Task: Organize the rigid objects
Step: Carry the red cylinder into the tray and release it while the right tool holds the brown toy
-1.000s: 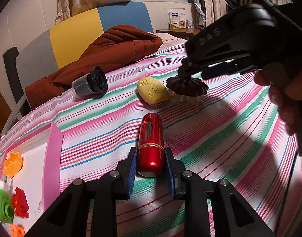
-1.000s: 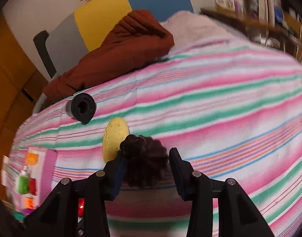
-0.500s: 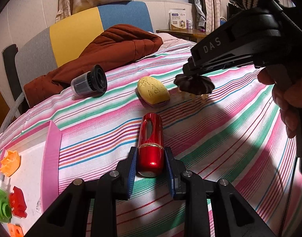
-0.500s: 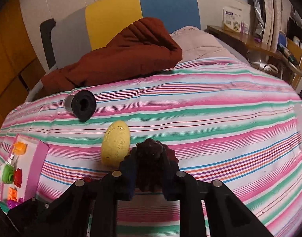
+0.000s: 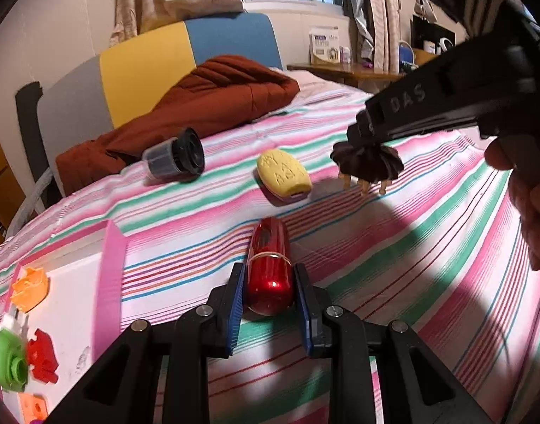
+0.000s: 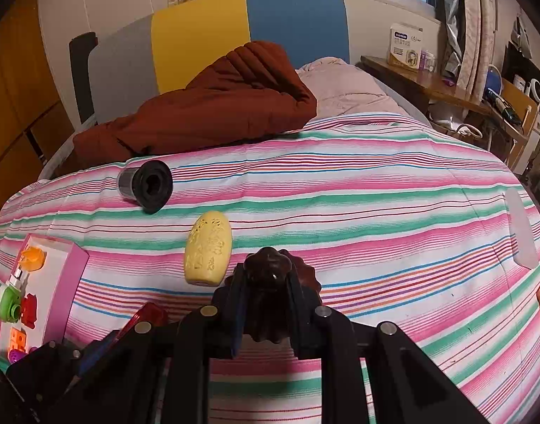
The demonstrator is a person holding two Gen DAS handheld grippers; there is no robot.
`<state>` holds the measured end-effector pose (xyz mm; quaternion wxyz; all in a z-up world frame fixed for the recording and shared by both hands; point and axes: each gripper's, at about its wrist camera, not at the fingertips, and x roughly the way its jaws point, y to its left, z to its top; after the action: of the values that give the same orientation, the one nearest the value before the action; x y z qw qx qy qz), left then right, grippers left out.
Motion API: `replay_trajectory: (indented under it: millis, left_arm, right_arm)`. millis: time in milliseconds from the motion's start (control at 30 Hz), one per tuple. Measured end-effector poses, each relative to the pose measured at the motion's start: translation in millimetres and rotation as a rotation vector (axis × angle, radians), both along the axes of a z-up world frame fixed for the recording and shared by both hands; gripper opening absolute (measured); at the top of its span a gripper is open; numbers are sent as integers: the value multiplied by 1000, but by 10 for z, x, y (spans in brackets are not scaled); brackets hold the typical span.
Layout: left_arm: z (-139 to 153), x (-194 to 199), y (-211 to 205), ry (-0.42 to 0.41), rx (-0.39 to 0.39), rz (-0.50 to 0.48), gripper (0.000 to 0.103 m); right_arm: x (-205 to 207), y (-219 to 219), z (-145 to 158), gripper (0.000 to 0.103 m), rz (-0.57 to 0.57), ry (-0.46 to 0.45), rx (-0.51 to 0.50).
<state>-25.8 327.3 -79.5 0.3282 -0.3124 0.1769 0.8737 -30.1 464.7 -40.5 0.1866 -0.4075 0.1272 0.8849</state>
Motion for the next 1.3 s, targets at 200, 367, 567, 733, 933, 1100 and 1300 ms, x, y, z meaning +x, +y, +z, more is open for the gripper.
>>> replay_trajectory:
  millis: [200,367,567,733,933,1100,1300]
  left_arm:
    - [97,158,-136,57,30,-3,27]
    - [200,199,-324,49,90,27,27]
    - [304,227,-648,-71,227,80,27]
    - [374,243,-889,-141,297,131,27]
    - [564,97,-1156,-135,335,195,27]
    - [596,-223,-1427,-168,316,307,27]
    - [416,-672,-1614,-302,244,412,27]
  right_arm:
    - [34,-118,22,18,12,10,-11]
    - [47,-173,28,18,27,26,-37]
    - [53,-134,28,18,13,35,-45]
    - [64,-115,24,18,-1,36,-59]
    - [80,-101,33,18,-4,47,-72]
    - [81,-169,91,18,20,78,-54]
    - [60,-282,186,18,77,133,-36]
